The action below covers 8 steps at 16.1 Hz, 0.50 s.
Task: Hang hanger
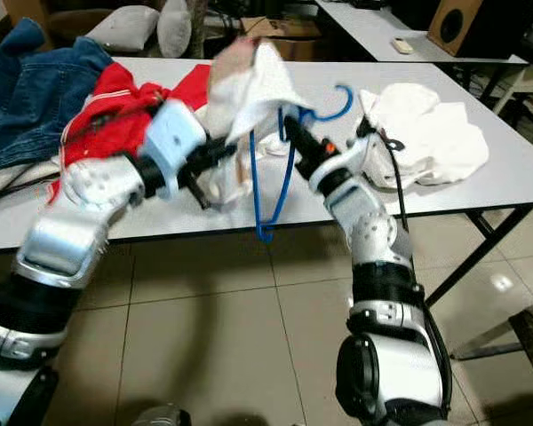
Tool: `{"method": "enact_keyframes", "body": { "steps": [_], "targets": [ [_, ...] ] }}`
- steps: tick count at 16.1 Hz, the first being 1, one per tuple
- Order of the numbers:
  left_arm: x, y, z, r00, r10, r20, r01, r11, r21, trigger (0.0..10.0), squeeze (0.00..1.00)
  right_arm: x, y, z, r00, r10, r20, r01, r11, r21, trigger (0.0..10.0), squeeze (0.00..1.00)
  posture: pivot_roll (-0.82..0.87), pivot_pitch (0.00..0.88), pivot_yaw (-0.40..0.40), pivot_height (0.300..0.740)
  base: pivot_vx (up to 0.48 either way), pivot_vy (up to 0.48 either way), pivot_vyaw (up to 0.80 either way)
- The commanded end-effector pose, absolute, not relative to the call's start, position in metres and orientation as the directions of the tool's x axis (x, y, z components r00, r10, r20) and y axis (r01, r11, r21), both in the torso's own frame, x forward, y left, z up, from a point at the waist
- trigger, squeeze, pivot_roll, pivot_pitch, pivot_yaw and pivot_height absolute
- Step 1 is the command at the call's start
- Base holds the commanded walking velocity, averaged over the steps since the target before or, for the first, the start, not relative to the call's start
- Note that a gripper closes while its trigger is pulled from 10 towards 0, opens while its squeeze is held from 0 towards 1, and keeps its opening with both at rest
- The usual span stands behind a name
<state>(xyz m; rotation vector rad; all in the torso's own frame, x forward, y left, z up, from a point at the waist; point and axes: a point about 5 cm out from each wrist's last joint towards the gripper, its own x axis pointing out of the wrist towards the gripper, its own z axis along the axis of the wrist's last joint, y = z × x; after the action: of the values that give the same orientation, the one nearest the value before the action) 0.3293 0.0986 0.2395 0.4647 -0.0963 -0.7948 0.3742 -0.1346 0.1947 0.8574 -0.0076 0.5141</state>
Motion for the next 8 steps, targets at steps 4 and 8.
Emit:
{"method": "enact_keyframes", "body": {
  "steps": [4, 8],
  "targets": [
    [0.319, 0.107, 0.261, 0.602, -0.795, -0.073, 0.765, 0.548, 0.338, 1.2, 0.00, 0.381, -0.147, 0.213, 0.906, 0.302, 0.296, -0.407, 0.435, 0.803, 10.0, 0.00, 0.05, 0.000, -0.085, 0.740, 0.000, 0.000, 0.00],
    [0.311, 0.102, 0.266, 0.556, -0.828, -0.075, 0.804, 0.513, 0.301, 0.0, 0.00, 0.384, -0.154, 0.219, 0.916, 0.220, 0.336, -0.388, 0.267, 0.882, 10.0, 0.00, 0.05, 0.000, -0.087, 0.740, 0.000, 0.000, 0.00]
  ]
}}
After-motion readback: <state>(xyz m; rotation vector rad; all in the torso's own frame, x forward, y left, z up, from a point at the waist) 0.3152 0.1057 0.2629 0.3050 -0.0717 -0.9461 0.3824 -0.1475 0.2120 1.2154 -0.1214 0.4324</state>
